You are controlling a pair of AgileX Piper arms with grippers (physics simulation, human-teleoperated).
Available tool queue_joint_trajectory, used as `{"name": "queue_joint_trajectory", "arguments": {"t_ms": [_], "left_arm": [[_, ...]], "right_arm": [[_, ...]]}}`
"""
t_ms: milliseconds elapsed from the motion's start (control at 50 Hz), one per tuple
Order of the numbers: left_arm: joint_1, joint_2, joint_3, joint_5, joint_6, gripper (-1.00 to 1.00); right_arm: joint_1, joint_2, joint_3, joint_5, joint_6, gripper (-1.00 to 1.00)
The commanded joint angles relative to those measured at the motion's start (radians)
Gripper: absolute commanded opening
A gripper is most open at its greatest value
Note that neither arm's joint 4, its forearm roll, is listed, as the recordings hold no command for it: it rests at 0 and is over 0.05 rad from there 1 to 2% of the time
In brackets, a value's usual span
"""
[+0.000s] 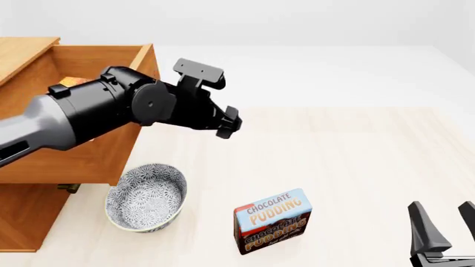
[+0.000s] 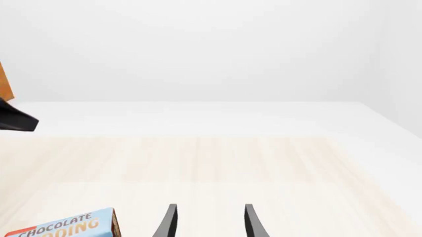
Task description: Put the butter at the back in the top drawer of the cabinet and close it.
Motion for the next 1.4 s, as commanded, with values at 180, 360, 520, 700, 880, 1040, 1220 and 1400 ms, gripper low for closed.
{"name": "queue_joint_trajectory", "arguments": {"t_ms": [180,360,520,700,880,1040,1220,1400], "left_arm": [[0.045,0.011,0.016,-0.004,0.023,1.00],[0.072,0.012,0.025,-0.012,0.040,1.00],[0.093,0.019,0.032,-0.019,0.056,1.00],[0.127,0.005,0.057,-0.036,0.087,1.00],[0.153,-0.005,0.076,-0.044,0.102,1.00],[0.175,-0.029,0.094,-0.049,0.119,1.00],[0.203,-0.062,0.123,-0.055,0.139,1.00],[0.230,-0.086,0.146,-0.061,0.153,1.00]], "right_arm": [[0.000,0.000,0.000,0.000,0.000,1.00],[0.000,0.000,0.000,0.000,0.000,1.00],[0.000,0.000,0.000,0.000,0.000,1.00],[0.000,0.000,0.000,0.000,0.000,1.00],[0.000,0.000,0.000,0.000,0.000,1.00],[0.000,0.000,0.000,0.000,0.000,1.00],[0.000,0.000,0.000,0.000,0.000,1.00],[0.000,0.000,0.000,0.000,0.000,1.00]]}}
